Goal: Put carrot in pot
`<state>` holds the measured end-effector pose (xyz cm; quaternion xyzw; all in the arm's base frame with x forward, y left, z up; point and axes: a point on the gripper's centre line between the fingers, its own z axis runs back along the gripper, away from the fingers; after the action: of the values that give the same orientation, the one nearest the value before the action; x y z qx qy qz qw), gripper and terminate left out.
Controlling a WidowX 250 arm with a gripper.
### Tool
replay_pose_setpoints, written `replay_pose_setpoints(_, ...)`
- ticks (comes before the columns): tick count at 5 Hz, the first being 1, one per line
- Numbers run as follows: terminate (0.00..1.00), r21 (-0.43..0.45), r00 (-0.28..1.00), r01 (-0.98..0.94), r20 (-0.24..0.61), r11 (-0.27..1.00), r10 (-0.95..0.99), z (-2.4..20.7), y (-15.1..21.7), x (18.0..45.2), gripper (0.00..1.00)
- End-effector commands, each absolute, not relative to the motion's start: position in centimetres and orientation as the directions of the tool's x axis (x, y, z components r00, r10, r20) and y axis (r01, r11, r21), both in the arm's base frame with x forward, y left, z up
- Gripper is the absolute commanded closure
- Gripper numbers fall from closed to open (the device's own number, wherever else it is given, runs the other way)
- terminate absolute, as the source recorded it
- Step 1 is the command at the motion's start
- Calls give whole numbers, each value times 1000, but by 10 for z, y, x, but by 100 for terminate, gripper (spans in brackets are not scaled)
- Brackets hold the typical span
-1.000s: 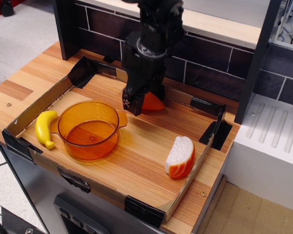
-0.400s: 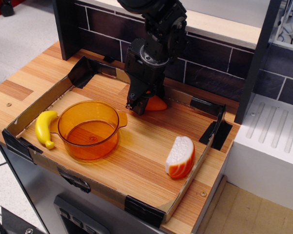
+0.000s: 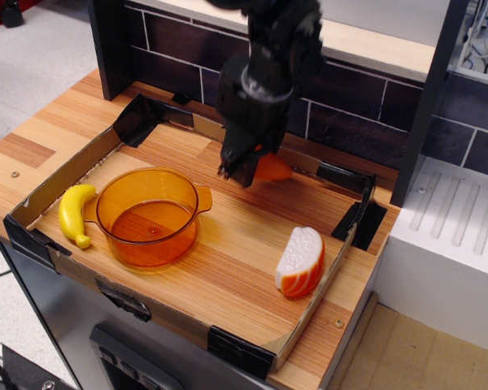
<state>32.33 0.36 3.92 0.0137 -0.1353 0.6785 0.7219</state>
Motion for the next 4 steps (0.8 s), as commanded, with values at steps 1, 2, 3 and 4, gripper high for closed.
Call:
replay_pose_setpoints(1,0,-370,58,-922,160,114,985,105,8,311,100)
replay_pose_setpoints(2,0,-302,106,-943,133,142,985,115,20,286,100)
replay_pose_setpoints(3,0,-249,157,-948,179,199,971,105,41,263,100)
replay_pose_setpoints(4,0,-192,158,-960,235,205,959,84,64,253,100)
